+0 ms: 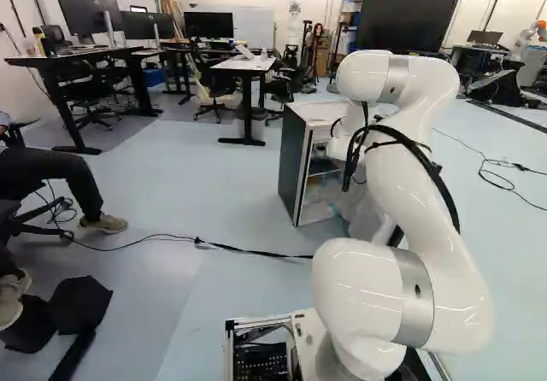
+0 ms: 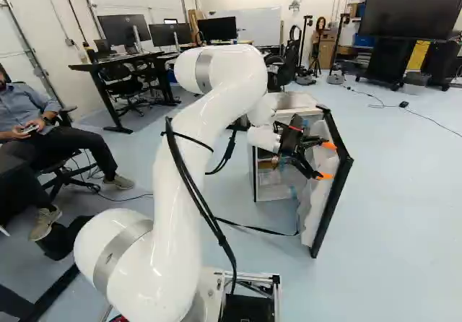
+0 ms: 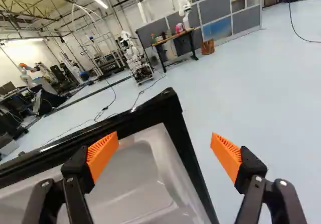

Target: Open the fridge door

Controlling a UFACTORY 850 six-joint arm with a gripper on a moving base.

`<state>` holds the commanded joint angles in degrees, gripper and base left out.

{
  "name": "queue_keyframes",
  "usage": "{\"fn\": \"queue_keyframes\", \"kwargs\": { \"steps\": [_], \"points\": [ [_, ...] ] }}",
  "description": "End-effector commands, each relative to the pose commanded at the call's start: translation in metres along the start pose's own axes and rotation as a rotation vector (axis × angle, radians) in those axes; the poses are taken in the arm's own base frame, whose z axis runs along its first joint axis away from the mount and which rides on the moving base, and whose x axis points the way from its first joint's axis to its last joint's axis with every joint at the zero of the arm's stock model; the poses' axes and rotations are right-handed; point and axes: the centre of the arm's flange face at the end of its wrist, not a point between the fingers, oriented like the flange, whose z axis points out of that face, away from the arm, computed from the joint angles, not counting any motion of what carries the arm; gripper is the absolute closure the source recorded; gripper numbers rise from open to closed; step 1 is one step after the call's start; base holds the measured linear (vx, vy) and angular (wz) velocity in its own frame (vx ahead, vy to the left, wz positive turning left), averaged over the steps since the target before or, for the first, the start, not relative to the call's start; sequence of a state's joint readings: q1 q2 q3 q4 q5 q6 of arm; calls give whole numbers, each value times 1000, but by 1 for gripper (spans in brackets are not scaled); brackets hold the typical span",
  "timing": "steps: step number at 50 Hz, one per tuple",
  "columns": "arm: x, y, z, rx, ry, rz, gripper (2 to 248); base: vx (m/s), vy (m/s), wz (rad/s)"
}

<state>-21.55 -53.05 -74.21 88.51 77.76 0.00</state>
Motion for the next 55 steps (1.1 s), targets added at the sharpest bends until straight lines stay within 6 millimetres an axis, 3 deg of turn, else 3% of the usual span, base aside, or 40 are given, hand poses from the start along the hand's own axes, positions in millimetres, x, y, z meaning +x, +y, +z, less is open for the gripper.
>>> {"fn": "queue_keyframes", "kwargs": {
  "steps": [55],
  "points": [
    [-19, -51, 109, -126, -132, 192, 3, 0, 0, 0]
  ]
}}
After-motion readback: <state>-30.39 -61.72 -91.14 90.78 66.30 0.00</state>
